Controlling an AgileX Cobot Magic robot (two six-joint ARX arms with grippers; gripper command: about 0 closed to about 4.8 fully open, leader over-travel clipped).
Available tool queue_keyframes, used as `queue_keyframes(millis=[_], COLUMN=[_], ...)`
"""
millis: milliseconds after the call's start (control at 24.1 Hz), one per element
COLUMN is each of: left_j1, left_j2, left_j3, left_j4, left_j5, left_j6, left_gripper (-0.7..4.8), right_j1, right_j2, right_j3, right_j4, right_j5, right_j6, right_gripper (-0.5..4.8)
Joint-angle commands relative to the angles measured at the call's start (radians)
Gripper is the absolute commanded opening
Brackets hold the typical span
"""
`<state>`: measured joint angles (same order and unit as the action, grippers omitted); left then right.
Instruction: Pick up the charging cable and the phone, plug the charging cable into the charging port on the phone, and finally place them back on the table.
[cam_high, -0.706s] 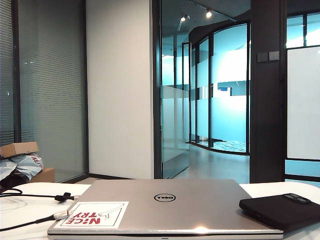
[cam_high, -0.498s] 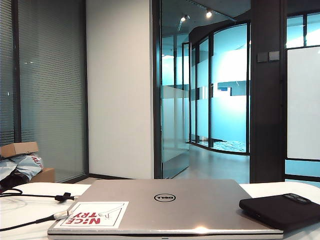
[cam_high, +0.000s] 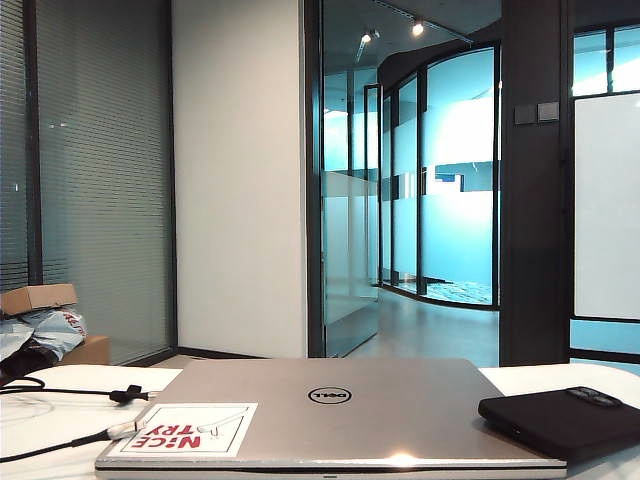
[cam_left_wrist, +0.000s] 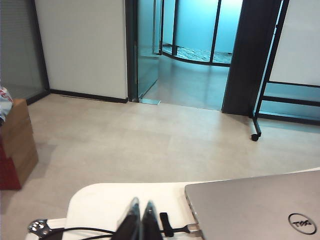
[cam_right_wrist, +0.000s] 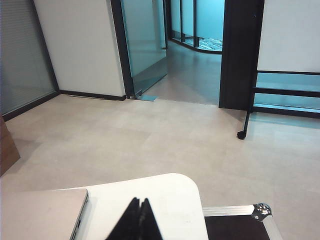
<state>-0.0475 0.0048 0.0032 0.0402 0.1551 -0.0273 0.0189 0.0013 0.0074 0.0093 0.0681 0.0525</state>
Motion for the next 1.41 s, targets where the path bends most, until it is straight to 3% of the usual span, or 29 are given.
queue_keyframes(millis=[42, 249, 332, 581, 747, 997, 1163, 1412], left_j1=[0.002, 0.002, 0.002, 0.002, 0.002, 0.000, -0.039, -0.208], left_j2=[0.001, 0.001, 0.001, 0.032, 0.187, 0.482, 0.684, 0.892], left_j3=[0.000, 0.000, 0.023, 0.157, 0.262, 0.408, 0.488, 0.514], left_j4=[0.008, 0.055, 0.117, 0.114, 0.119, 0.142, 0.142, 0.148], left_j5=[0.002, 0.002, 0.002, 0.001, 0.002, 0.002, 0.002, 0.002], left_j6=[0.060, -0.037, -0.047, -0.060, -0.106, -0.112, -0.106, -0.011], left_gripper=[-0.06, -0.06, -0.06, -0.06, -0.06, -0.06, -0.06, -0.06], right_j1=[0.000, 0.000, 0.000, 0.000, 0.005, 0.006, 0.093, 0.386], right_j2=[-0.002, -0.002, -0.002, 0.078, 0.241, 0.463, 0.587, 0.623], right_j3=[-0.002, 0.013, 0.060, 0.225, 0.370, 0.534, 0.633, 0.652], right_j4=[0.018, 0.023, 0.023, 0.011, 0.014, 0.016, -0.019, -0.101], right_j5=[0.001, 0.000, 0.001, -0.004, -0.070, -0.195, -0.250, -0.207], right_j6=[0.000, 0.001, 0.003, 0.024, 0.054, 0.054, 0.053, 0.049], right_gripper=[-0.01, -0.01, -0.02, -0.02, -0.02, -0.02, -0.03, -0.02])
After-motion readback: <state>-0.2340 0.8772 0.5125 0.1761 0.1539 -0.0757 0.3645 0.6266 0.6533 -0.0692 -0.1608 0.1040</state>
